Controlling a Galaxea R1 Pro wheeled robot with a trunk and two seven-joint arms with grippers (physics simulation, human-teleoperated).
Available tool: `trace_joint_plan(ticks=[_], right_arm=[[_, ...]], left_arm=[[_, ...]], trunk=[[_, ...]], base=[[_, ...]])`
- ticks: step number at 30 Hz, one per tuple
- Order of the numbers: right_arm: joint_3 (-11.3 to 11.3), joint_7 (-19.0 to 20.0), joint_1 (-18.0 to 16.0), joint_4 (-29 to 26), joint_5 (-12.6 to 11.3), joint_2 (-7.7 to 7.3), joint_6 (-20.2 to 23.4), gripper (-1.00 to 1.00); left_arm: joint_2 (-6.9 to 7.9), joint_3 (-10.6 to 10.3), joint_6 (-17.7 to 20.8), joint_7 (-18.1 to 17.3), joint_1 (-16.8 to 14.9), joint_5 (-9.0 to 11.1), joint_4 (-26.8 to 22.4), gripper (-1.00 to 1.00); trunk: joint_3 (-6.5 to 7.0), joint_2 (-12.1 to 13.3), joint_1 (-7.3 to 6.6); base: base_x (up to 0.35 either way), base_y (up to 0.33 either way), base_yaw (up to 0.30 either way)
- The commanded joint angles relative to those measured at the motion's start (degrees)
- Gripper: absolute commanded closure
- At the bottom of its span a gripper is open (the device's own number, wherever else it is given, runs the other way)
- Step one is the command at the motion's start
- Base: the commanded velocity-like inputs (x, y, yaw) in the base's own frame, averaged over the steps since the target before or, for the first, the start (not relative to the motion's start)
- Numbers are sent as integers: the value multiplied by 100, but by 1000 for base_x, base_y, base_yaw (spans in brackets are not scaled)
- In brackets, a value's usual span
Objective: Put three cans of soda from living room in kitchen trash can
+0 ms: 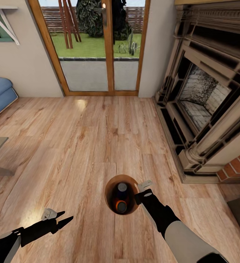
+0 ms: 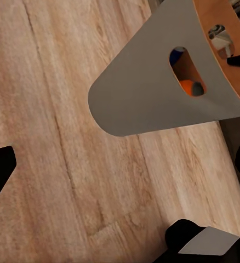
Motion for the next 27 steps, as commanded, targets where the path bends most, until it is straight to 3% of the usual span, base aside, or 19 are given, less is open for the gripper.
trace_joint_plan(ticks=[1,9,27], right_arm=[[1,4,-2,-9,-20,2,-11,100],[1,125,-2,-281,-22,2,-197,100],[1,197,-2,-312,-20,2,-209,100]], left_arm=[[0,-1,0,0,0,0,1,-100],[0,-1,0,-2,0,0,1,-100],[0,-27,0,9,0,0,18,-100]], trunk=[[0,0,0],[-125,-281,153],[-448,-1003,549]], base=[[0,0,0],[0,0,0],[0,0,0]])
